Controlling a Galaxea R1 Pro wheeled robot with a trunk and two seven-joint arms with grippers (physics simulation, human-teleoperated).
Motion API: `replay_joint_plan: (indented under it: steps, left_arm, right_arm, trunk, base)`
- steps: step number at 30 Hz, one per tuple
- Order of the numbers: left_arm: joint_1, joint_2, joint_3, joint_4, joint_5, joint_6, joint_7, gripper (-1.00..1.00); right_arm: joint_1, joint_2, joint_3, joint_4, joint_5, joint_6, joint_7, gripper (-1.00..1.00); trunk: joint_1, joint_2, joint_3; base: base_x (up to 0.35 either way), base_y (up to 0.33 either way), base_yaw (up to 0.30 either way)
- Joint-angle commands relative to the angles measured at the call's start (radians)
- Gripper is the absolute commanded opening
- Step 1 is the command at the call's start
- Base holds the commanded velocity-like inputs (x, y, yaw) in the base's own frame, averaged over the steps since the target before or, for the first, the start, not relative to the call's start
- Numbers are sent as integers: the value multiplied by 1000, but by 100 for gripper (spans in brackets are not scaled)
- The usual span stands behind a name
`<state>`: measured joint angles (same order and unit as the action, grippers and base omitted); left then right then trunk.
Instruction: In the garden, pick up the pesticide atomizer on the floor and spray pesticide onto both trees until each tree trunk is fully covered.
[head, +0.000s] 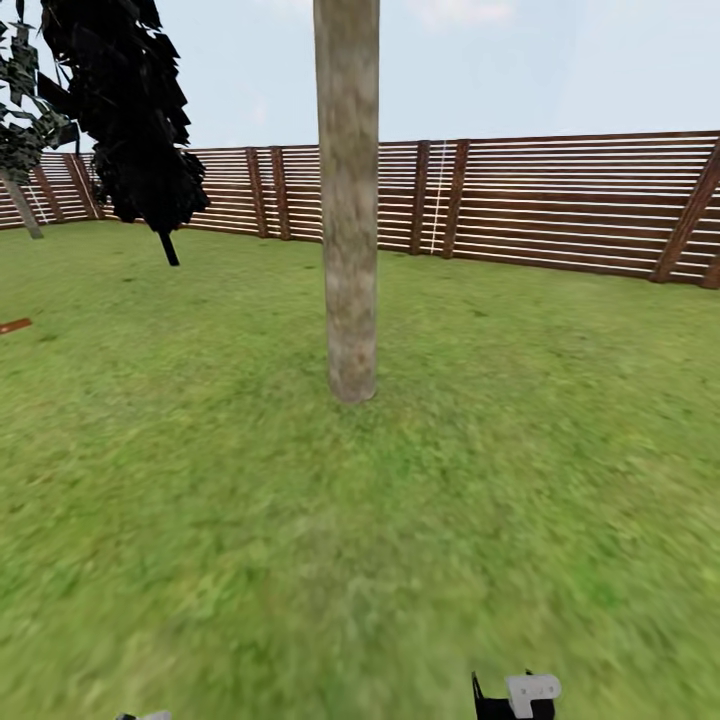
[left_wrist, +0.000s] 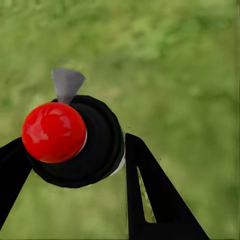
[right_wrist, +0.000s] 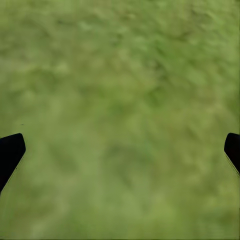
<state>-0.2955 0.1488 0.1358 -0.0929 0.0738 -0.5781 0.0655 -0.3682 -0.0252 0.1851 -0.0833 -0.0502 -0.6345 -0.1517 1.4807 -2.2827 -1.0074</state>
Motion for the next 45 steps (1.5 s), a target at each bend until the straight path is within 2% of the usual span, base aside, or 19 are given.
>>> replay_joint_plan:
  steps: [1,14,45]
  left_arm:
    - [-1,0,-1,1,7,-3,-1,-100]
    - [-1,0,-1,1,7,-3,-1,-100]
    - [-1,0,-1,1,7,-3,-1,-100]
  right_arm:
    - [0,-1,9,0,-4,-2,-5,100]
    - [0,8,10,-1,-5,-2,-5,100]
    - [0,8,10,0,-6,-2,-6,100]
  trunk:
    - [0,0,-1]
    - [0,0,-1]
    - [0,0,-1]
  base:
    - [339,0,0]
    - [339,0,0]
    - [339,0,0]
